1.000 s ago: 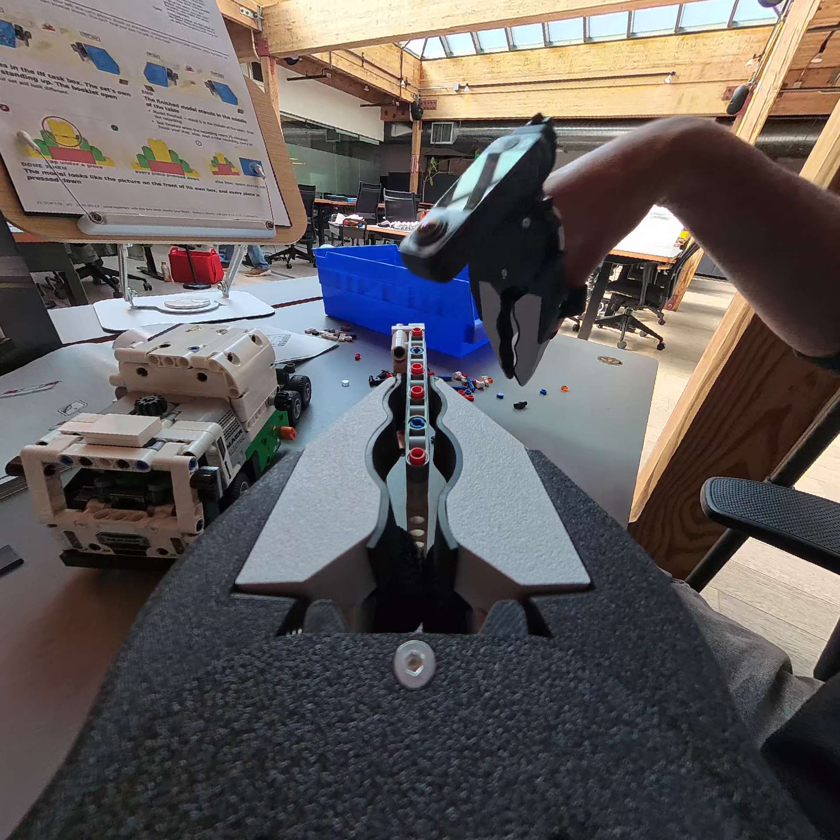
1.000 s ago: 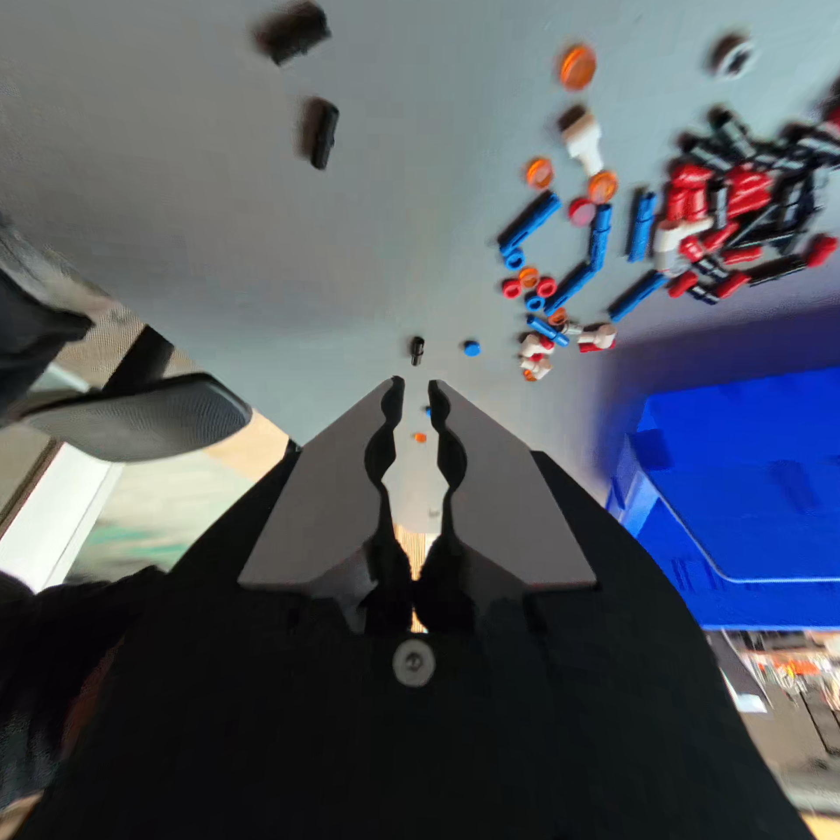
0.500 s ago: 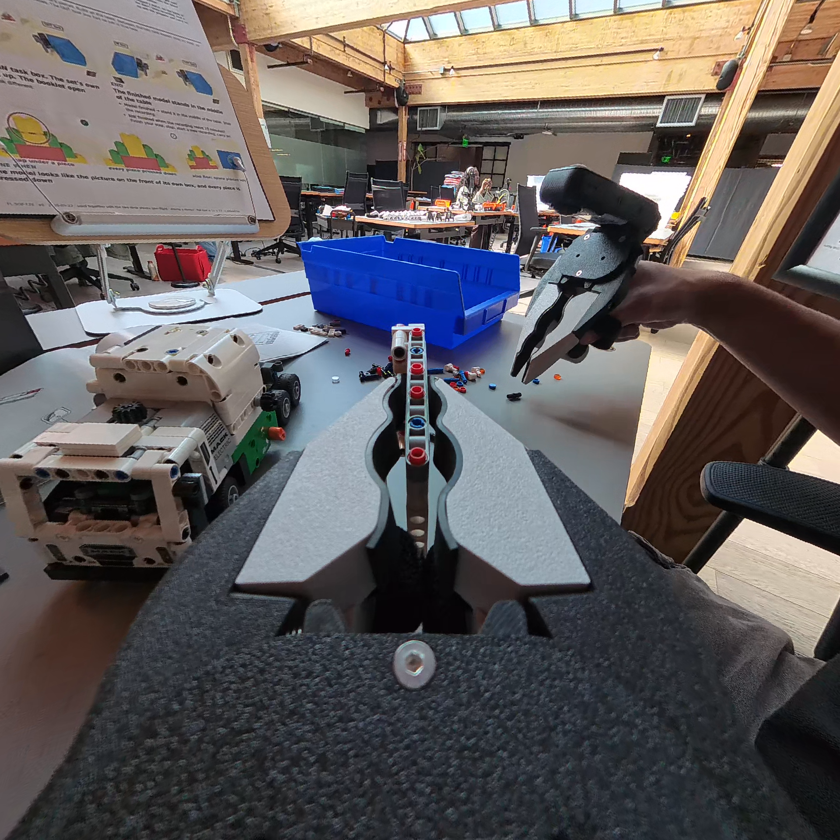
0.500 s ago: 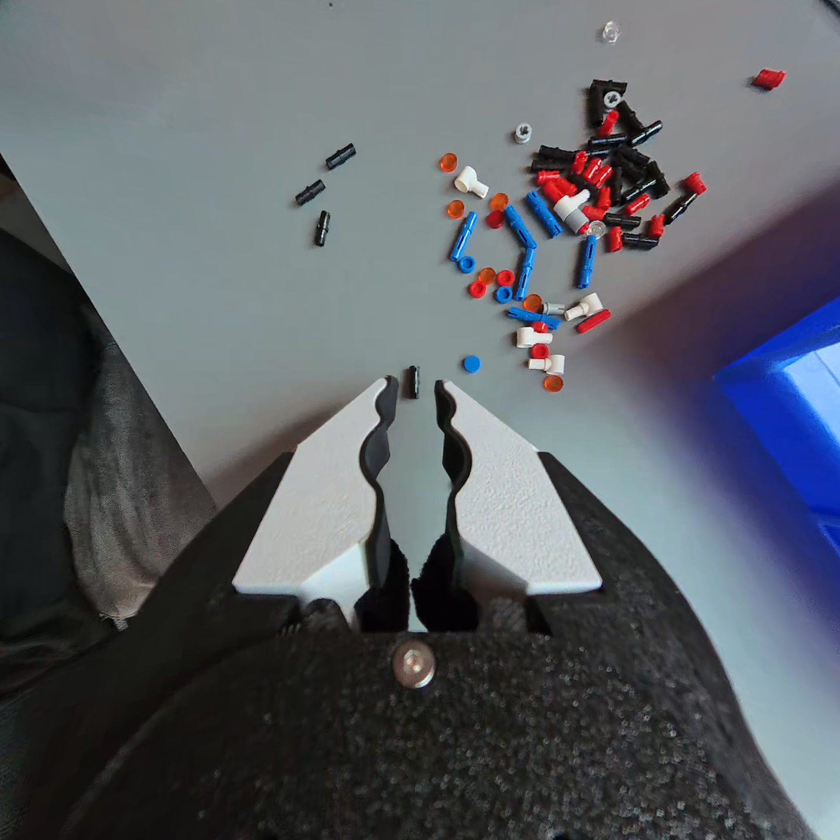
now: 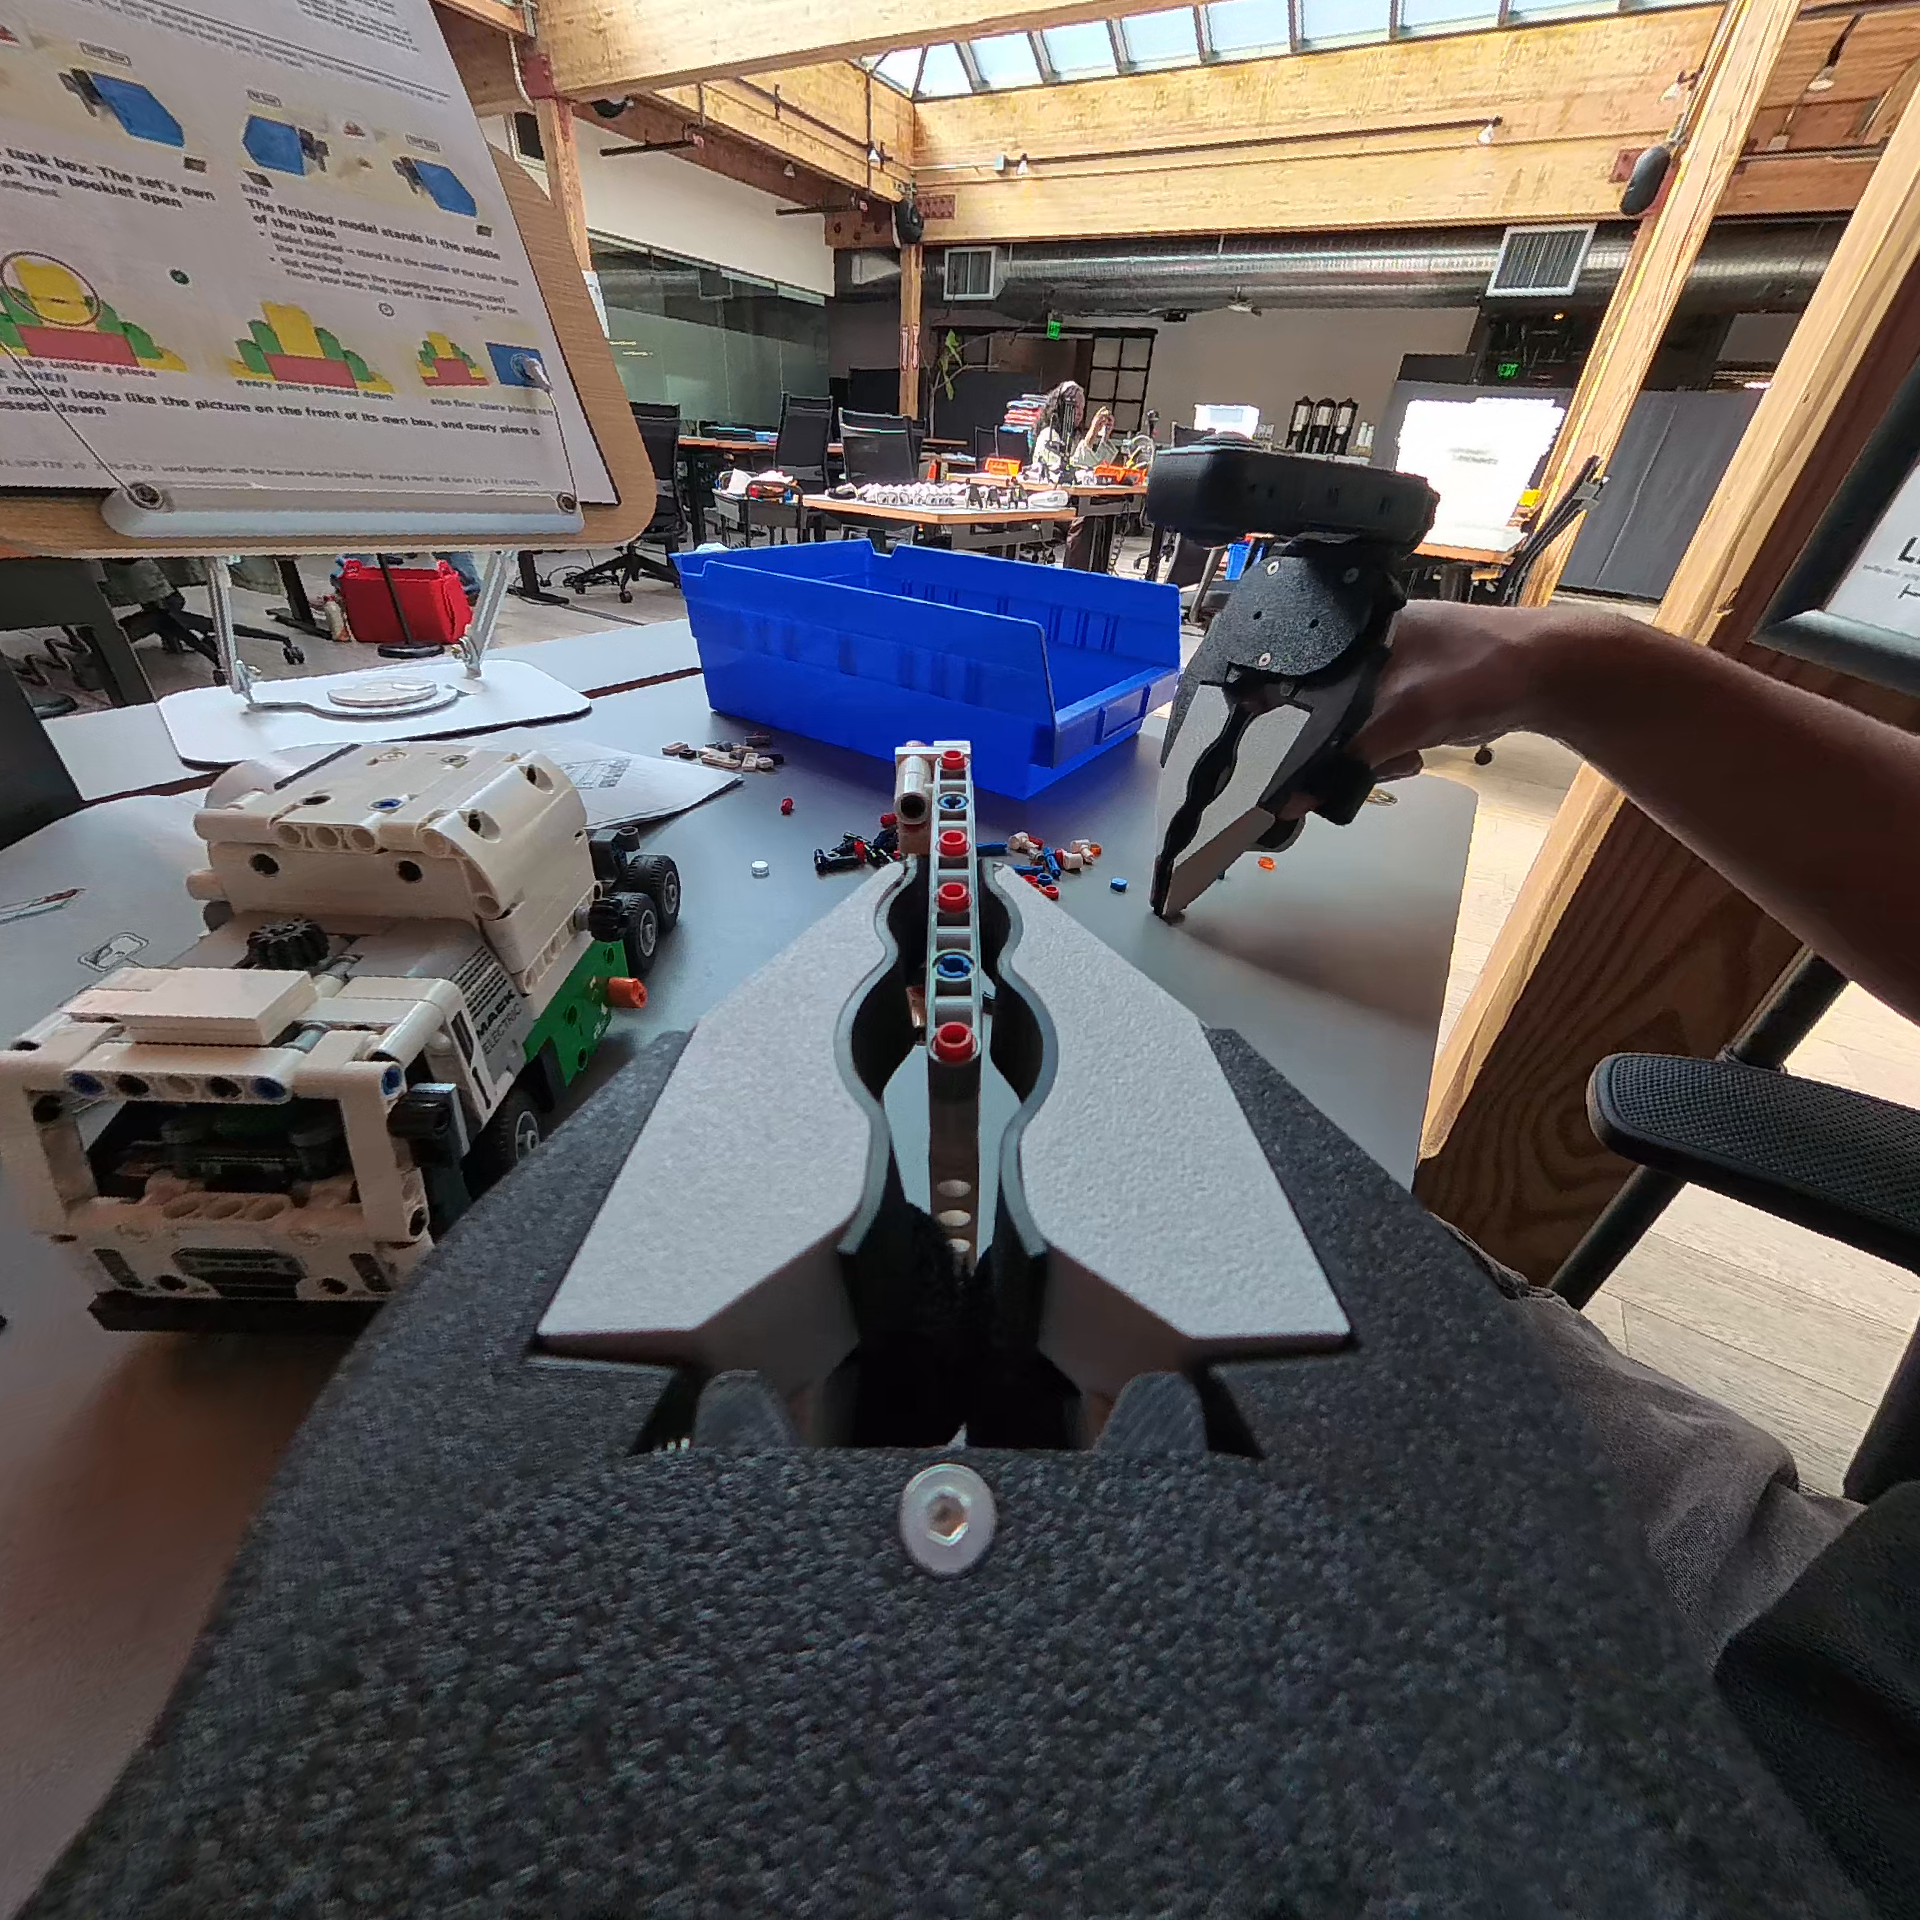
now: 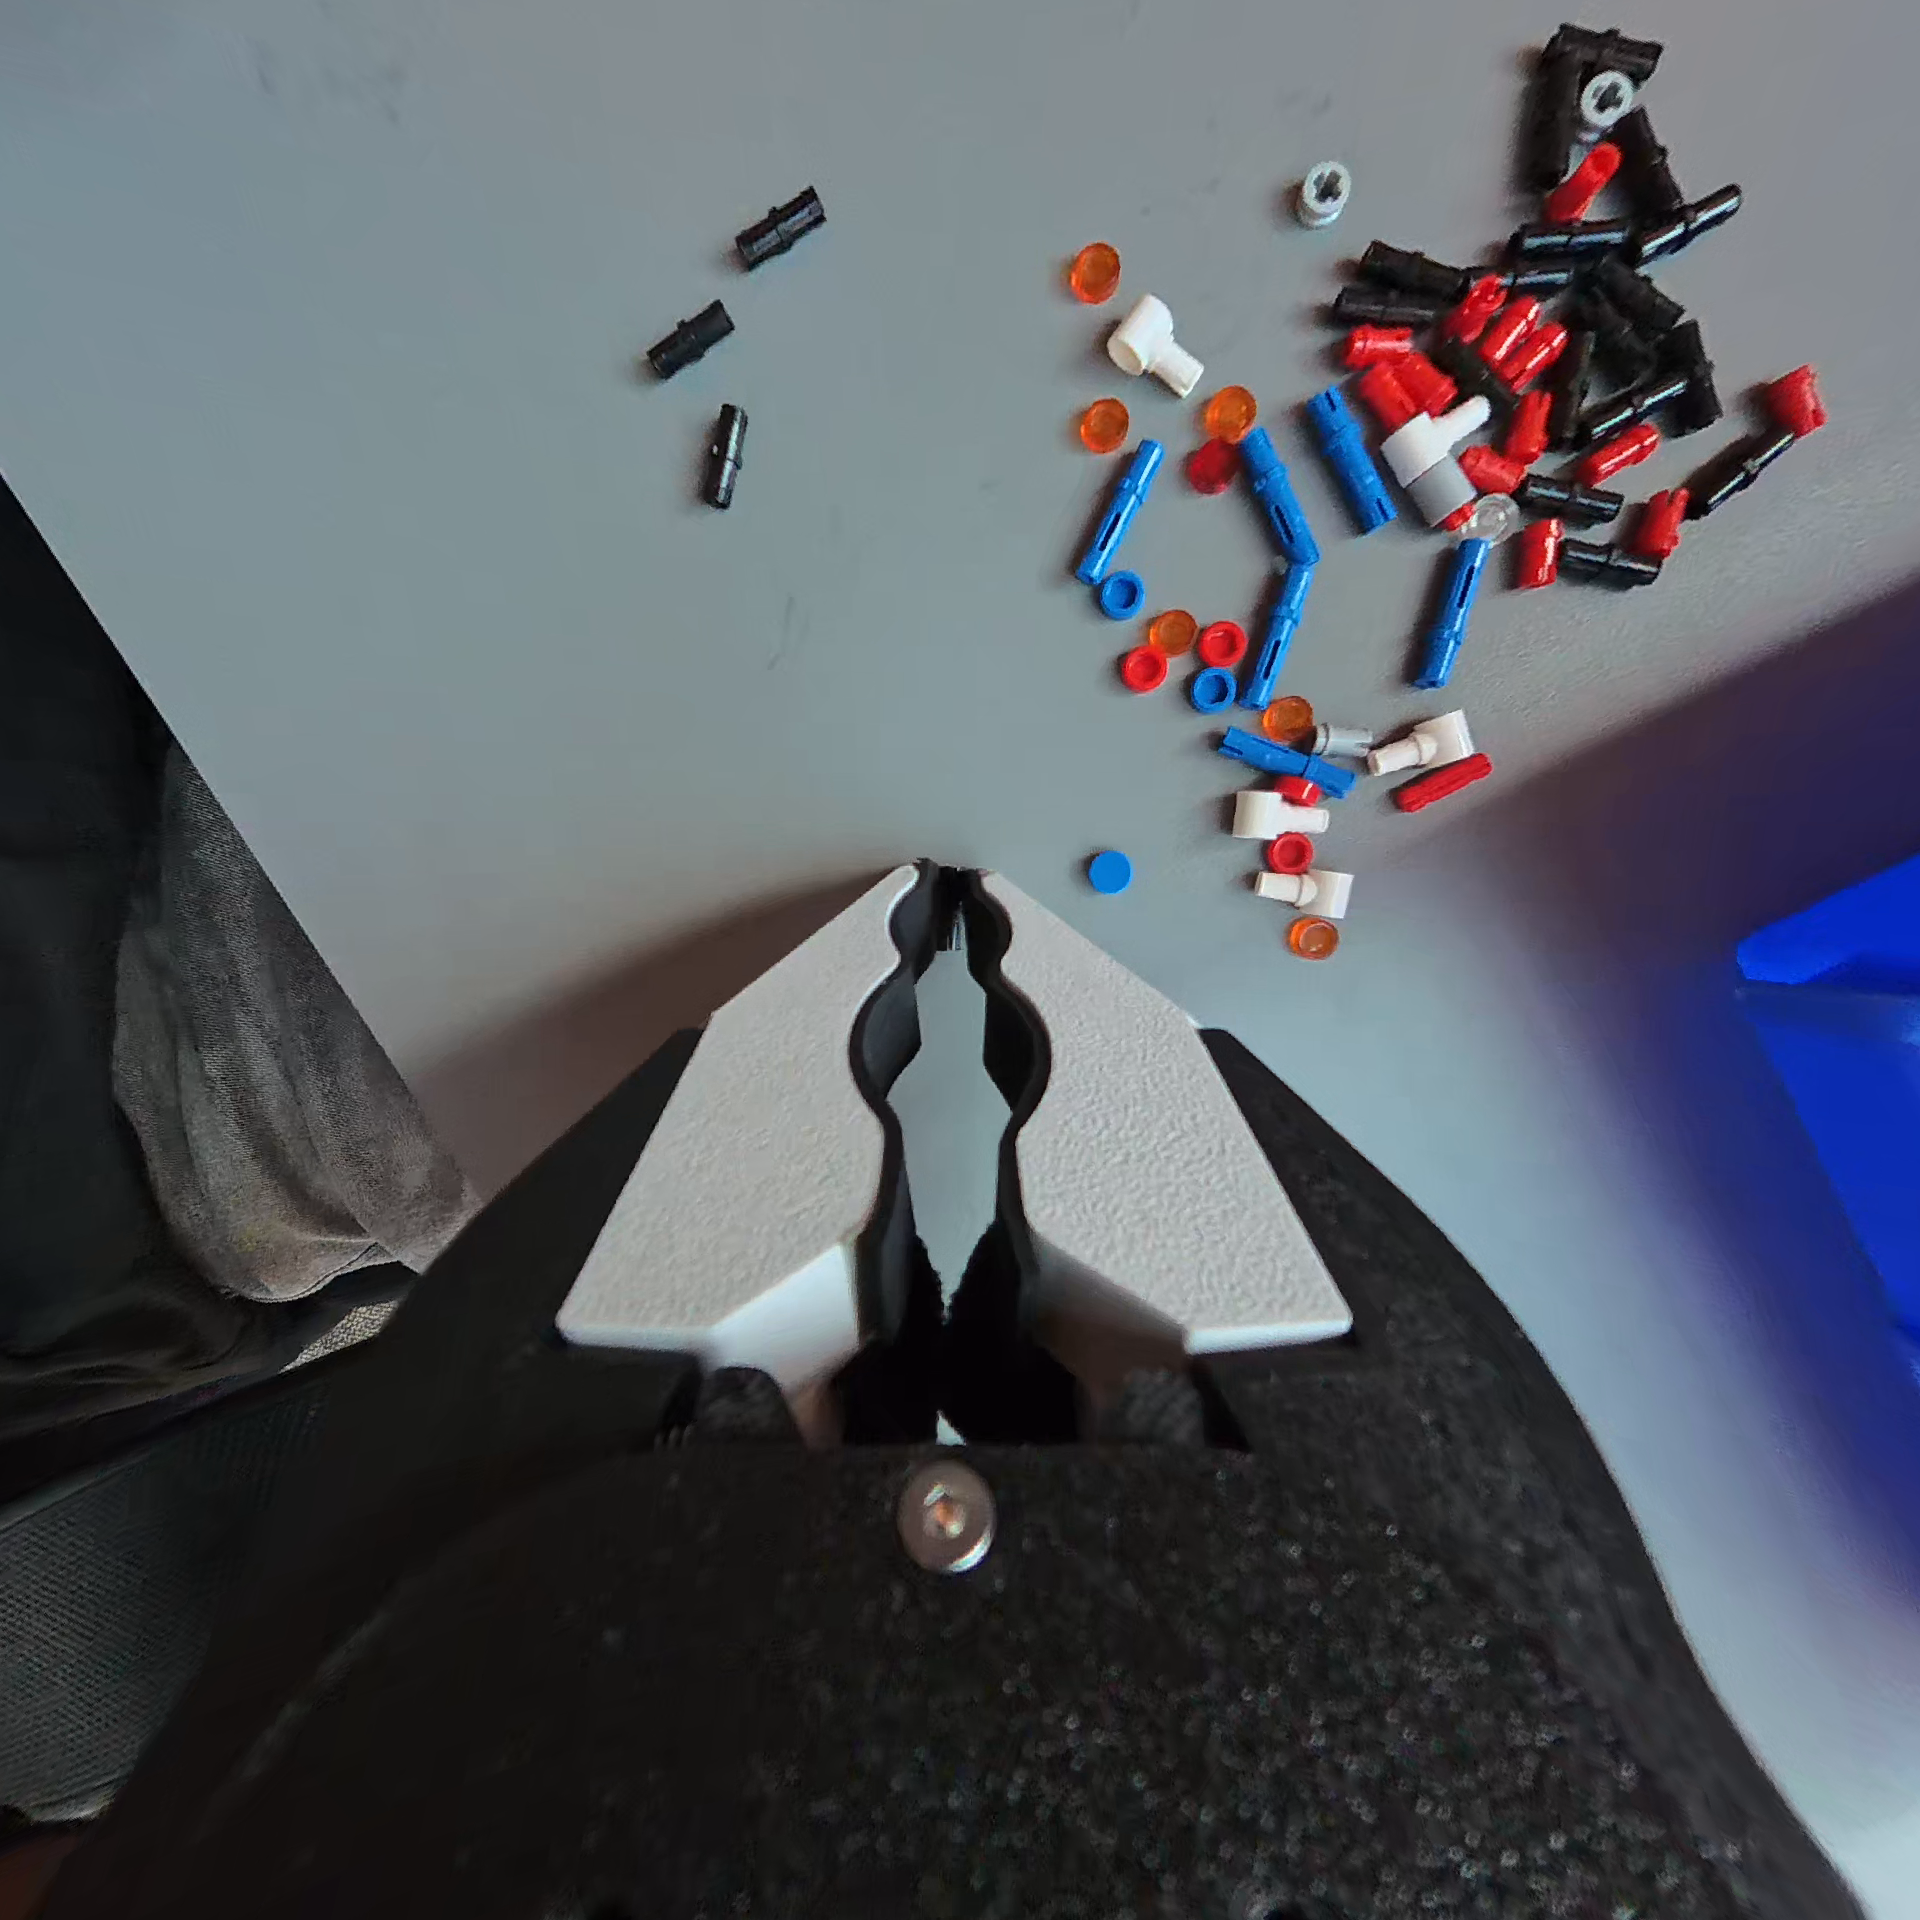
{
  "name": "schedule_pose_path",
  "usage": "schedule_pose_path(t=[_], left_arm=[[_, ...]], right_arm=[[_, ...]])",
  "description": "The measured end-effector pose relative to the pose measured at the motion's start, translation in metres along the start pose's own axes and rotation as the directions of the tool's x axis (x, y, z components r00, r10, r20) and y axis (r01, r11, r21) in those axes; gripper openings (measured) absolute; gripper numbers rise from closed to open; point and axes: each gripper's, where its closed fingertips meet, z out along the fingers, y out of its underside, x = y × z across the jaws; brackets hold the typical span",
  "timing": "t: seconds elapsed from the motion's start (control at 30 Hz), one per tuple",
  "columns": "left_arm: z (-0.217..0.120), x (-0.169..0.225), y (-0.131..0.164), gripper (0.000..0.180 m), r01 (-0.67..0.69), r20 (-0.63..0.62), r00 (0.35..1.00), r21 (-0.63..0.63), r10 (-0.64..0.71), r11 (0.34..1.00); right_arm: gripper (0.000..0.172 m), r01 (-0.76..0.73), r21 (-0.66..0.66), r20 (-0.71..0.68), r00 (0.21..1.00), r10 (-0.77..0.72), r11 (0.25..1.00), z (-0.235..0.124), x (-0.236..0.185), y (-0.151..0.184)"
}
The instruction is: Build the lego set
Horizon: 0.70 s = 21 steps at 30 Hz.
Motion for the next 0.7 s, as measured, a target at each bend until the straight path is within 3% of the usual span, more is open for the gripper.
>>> schedule_pose_path(t=[0.03, 0.13, 0.23, 0.3, 0.4, 0.5, 0.63, 0.7], left_arm=[[0.000, 0.000, 0.000, 0.006, 0.000, 0.000, 1.000, 0.001, 0.000, 1.000], [0.000, 0.000, 0.000, 0.006, 0.001, -0.001, 1.000, 0.004, -0.001, 1.000], [-0.001, 0.000, -0.001, 0.006, -0.001, -0.002, 1.000, 0.006, 0.001, 1.000], [-0.001, 0.001, -0.001, 0.006, -0.003, -0.004, 1.000, 0.004, 0.003, 1.000], [0.000, 0.002, 0.000, 0.006, -0.005, -0.009, 1.000, 0.002, 0.005, 1.000], [0.000, 0.002, 0.000, 0.006, -0.006, -0.009, 1.000, 0.001, 0.006, 1.000], [0.001, 0.002, 0.001, 0.006, -0.002, -0.005, 1.000, -0.004, 0.002, 1.000], [0.003, 0.001, 0.001, 0.006, -0.002, -0.002, 1.000, -0.010, 0.002, 1.000]], right_arm=[[0.003, 0.000, 0.002, -0.006, 1.000, 0.000, 1.000, 0.000, 0.000, 0.000], [0.003, -0.035, 0.097, -0.018, 0.999, 0.037, 0.995, -0.006, -0.008, -0.004], [0.003, -0.107, 0.325, -0.121, 0.981, 0.153, 0.940, -0.024, -0.008, -0.007], [0.003, -0.108, 0.521, -0.209, 0.945, 0.250, 0.846, -0.045, -0.008, -0.002], [0.003, 0.004, 0.796, -0.297, 0.874, 0.384, 0.606, -0.087, -0.018, 0.020], [0.003, 0.098, 0.875, -0.356, 0.795, 0.491, 0.474, -0.106, -0.032, 0.068], [0.003, 0.193, 0.896, -0.423, 0.641, 0.640, 0.400, -0.126, -0.023, 0.130], [0.003, 0.183, 0.899, -0.416, 0.642, 0.644, 0.398, -0.120, -0.020, 0.146]])
